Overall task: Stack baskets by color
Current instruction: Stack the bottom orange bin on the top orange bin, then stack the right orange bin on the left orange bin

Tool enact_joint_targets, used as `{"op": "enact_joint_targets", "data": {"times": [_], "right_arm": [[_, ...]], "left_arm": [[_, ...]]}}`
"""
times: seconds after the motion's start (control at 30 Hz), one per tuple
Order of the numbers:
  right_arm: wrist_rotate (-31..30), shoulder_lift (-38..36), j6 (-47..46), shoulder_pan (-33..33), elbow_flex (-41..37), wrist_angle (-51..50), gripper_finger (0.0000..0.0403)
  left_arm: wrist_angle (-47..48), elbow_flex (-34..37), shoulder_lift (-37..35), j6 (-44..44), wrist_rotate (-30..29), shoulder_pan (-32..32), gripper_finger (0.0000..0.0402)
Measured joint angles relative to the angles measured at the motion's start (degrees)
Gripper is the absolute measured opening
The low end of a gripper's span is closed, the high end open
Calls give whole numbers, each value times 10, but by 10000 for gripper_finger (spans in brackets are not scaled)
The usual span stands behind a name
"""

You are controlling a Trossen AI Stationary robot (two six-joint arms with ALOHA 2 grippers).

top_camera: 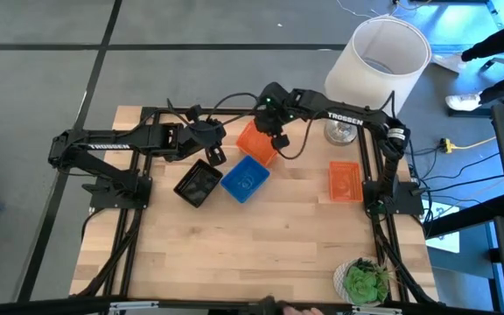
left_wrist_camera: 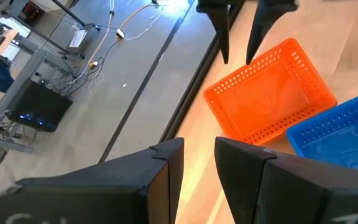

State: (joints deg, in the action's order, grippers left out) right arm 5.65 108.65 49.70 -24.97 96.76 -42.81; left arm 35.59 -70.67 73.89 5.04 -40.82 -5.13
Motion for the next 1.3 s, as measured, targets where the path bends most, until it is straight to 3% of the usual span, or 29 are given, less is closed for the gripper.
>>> {"op": "enact_joint_targets", "data": {"times": [0.2,0.67,1.0,1.17,1.3], "right_arm": [[-2,2,-81,-24,-44,84,113],[0,13,-74,-37,-125,171,113],[-4,13,-75,-37,-142,179,113],[-109,3,-100,-15,-139,153,113],[-164,-3,-178,18,-89,24,113]], "left_arm": [[0,0,0,0,0,0,85],[0,0,0,0,0,0,85],[0,0,0,0,0,0,85],[0,0,0,0,0,0,85],[1,0,0,-1,0,0,85]]}}
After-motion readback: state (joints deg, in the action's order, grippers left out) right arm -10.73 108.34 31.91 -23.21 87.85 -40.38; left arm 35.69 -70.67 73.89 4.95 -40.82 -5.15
